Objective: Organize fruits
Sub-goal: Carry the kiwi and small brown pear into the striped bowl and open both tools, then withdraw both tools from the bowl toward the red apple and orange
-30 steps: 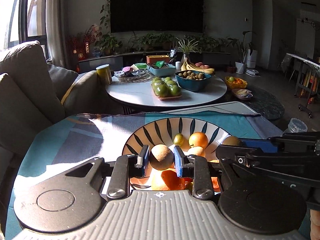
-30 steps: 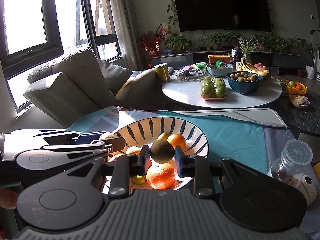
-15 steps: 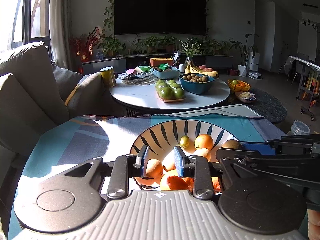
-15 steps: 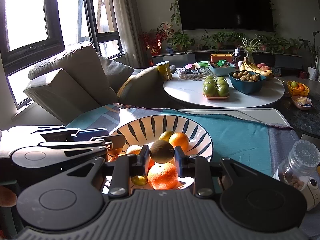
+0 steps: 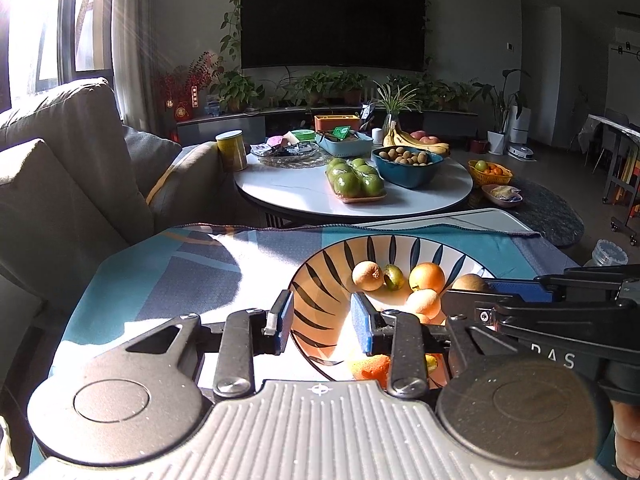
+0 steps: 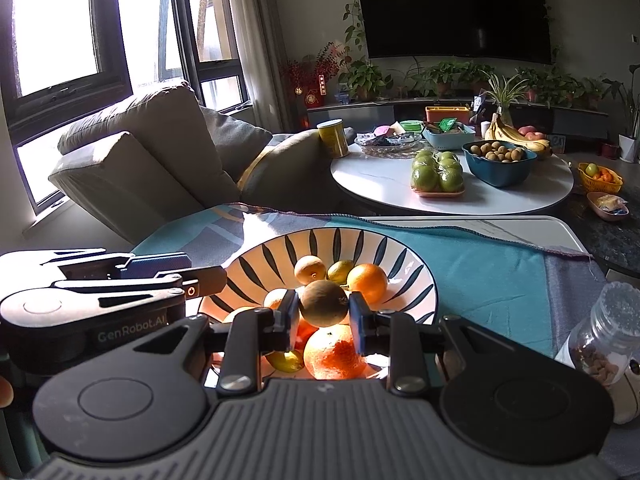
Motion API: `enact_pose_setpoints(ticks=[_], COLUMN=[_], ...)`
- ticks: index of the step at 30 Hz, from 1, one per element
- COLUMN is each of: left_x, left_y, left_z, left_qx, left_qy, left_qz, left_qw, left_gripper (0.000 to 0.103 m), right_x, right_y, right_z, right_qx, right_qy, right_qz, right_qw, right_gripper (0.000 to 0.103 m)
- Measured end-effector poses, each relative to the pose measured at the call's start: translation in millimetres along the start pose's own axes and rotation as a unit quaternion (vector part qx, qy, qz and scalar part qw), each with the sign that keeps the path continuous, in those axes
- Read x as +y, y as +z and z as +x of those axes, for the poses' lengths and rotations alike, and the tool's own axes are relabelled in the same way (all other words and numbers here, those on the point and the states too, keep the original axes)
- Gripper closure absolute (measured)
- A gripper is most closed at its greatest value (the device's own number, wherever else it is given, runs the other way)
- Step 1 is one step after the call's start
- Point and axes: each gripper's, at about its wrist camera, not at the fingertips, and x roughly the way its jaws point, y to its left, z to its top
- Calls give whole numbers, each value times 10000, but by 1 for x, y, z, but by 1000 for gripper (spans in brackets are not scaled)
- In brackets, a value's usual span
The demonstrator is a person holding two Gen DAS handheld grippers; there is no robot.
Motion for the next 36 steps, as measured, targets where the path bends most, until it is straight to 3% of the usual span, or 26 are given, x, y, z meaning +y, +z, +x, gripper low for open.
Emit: enact_pose_setpoints(ticks=[14, 21, 28, 36], left_x=[4, 19, 30, 38], left_y=[-4, -24, -57, -76], left_z=[-15, -47, -72, -73], left_qx=[-14, 30, 356, 542], left_qy=[130, 264, 438, 481], left_qz=[17, -50, -66, -213], left_qw=[9999, 9996, 9984, 9971], left_gripper=[72, 67, 66, 63], right_x=[1, 6, 19, 42], right_y=[0, -4, -11, -25], right_z=[-3, -21, -33, -39], right_qx=[-68, -158, -134, 89], right_qy=[19, 142, 322, 637], right_qz=[72, 41, -140, -472], right_qw=[9999, 9998, 9993, 9968], right_gripper=[18, 18, 18, 18])
